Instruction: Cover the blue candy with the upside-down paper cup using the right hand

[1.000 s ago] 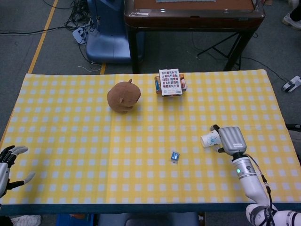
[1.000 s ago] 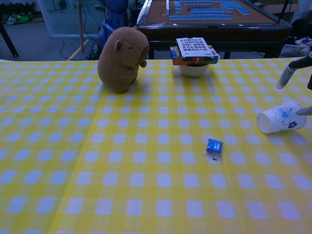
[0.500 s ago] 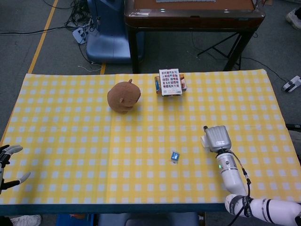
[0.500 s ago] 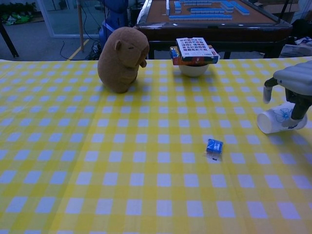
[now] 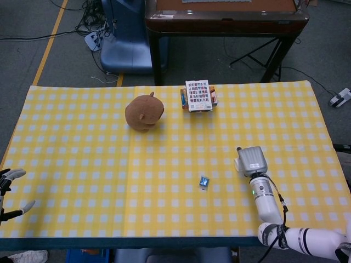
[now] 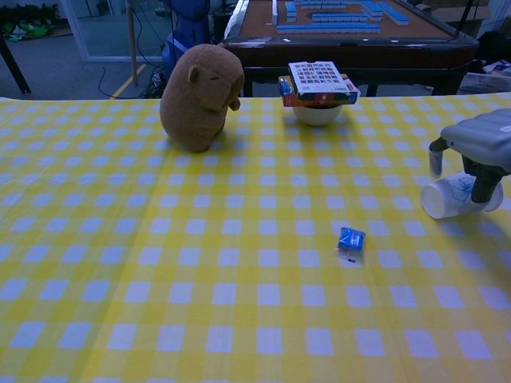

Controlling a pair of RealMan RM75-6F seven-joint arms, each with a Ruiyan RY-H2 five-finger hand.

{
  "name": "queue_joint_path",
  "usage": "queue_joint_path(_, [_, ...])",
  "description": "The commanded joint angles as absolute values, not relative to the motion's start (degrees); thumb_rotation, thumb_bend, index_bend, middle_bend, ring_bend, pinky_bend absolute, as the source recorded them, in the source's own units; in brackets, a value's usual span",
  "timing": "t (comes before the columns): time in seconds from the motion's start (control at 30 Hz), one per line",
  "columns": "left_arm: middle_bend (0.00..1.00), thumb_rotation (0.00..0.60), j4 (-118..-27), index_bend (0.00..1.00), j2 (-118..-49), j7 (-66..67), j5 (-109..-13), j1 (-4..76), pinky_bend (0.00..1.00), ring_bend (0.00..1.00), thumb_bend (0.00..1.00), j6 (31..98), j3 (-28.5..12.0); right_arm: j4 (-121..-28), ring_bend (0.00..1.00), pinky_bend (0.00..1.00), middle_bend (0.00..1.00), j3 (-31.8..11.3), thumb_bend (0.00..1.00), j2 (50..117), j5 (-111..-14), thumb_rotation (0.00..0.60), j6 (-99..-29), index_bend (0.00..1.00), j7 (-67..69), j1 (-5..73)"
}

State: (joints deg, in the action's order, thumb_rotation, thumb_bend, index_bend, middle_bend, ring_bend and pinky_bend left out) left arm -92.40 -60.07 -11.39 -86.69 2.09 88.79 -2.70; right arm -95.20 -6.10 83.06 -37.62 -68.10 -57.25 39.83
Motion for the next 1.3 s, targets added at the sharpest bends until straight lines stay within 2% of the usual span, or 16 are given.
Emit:
queue_joint_path(0.03, [0.22,0.600,-92.4,0.29,-60.1,-11.4,-86.7,2.1,0.42,0.14,0.05,88.8,-2.7,-94.4,0.93,1.00,1.00,-6.0,0.00,83.7,-37.4,0.600,-67.7,0.35,-57.2,40.3])
queue_joint_path(0.23, [0.22,0.600,-92.4,0.29,-60.0,-11.6,-86.6,2.1,0.42,0.14,0.05,88.7,-2.8,-92.9,0.93,1.00,1.00,-5.7,0.00,85.1,-37.0,0.600,-67.1,0.37,-57.1,41.1])
queue_joint_path(0.5, [0.22,0.600,-92.3,0.29,-59.9,-12.1,-86.5,2.0,0.42,0.14,0.05,88.7,-2.8,-92.1,0.95,1.00,1.00,-5.5,0.00,85.4,-37.9,0.600,-67.0,0.57,-54.6,40.8])
queue_joint_path(0.73, [0.22,0.600,-92.3,0.29,-59.9,-12.0,-86.5,2.0,0.42,0.14,0.05,88.7,-2.8,-97.6,0.95,1.00,1.00,-7.2,0.00,81.8,-40.4,0.600,-66.3,0.58,-47.2,39.2])
queue_joint_path(1.03, [0.22,0.600,-92.5,0.29,-60.1,-11.1,-86.7,2.1,0.42,0.14,0.05,88.5,-2.7,-104.8,0.95,1.00,1.00,-9.1,0.00,76.4,-52.8,0.600,-62.3,0.59,-24.2,34.2])
queue_joint_path(1.3, [0.22,0.600,-92.6,0.29,-60.1,-11.1,-86.6,2.1,0.42,0.14,0.05,88.5,-2.7,-101.6,0.95,1.00,1.00,-8.9,0.00,76.8,-67.0,0.600,-58.6,0.59,3.3,29.4])
